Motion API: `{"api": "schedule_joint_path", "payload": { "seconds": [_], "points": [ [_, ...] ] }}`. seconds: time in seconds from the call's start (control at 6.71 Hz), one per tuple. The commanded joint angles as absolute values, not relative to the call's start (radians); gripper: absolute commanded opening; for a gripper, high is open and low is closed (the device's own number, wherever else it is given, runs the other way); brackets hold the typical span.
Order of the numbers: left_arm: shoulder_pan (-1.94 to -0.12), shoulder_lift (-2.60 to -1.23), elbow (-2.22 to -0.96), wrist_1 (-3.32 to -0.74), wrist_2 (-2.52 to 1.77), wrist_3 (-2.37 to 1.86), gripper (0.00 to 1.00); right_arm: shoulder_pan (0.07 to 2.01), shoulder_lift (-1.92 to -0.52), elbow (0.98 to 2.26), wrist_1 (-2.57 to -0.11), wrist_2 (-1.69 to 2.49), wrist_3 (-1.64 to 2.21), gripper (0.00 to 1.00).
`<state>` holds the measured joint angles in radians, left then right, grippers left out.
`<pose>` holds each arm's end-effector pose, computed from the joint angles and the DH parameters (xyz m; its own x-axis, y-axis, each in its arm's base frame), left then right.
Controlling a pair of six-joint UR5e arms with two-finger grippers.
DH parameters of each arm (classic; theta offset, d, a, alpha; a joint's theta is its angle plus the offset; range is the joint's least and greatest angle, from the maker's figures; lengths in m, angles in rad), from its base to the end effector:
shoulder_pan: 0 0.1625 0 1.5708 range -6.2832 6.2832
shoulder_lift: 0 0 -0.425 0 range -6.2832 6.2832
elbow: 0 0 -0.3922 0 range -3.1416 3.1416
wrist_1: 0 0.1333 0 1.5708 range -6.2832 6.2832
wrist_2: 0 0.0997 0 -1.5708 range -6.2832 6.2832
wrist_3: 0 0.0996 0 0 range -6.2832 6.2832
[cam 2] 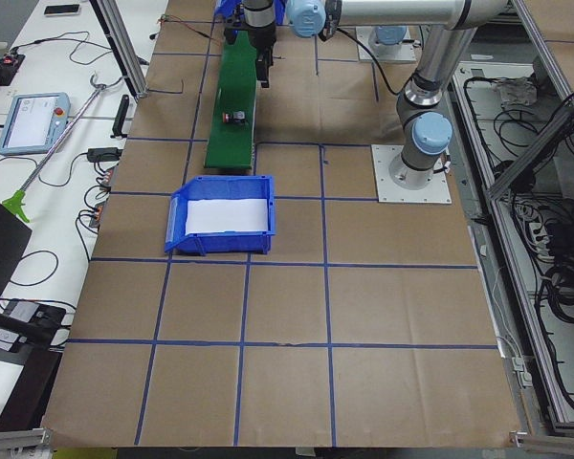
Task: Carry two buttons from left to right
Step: 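Place red button on conveyor with left gripper while right gripper takes yellow button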
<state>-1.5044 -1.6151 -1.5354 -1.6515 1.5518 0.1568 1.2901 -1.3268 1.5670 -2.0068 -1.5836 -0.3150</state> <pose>-0.1016 -0.5093 0.4755 -0.9956 0.0880 0.0327 0.0905 0.9922 0.0854 -0.0396 -0.6138 0.4033 -0.9970 -0.0264 0.0722 -0.0391 0.9827 -0.1811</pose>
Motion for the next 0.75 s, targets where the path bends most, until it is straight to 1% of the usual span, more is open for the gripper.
{"api": "schedule_joint_path", "payload": {
  "seconds": [0.0,0.3,0.6],
  "points": [
    [-1.531,-1.606,-1.554,-1.643,1.551,0.112,1.0,1.076,-1.322,1.563,-2.002,-1.577,-0.568,0.04],
    [-1.54,-1.606,-1.555,-1.603,1.552,0.12,1.0,1.011,-1.29,1.627,-2.029,-1.536,-0.626,0.03],
    [-1.539,-1.594,-1.56,-1.601,1.552,0.162,1.0,1.003,-1.25,1.73,-2.164,-1.477,-0.629,0.03]
  ]
}}
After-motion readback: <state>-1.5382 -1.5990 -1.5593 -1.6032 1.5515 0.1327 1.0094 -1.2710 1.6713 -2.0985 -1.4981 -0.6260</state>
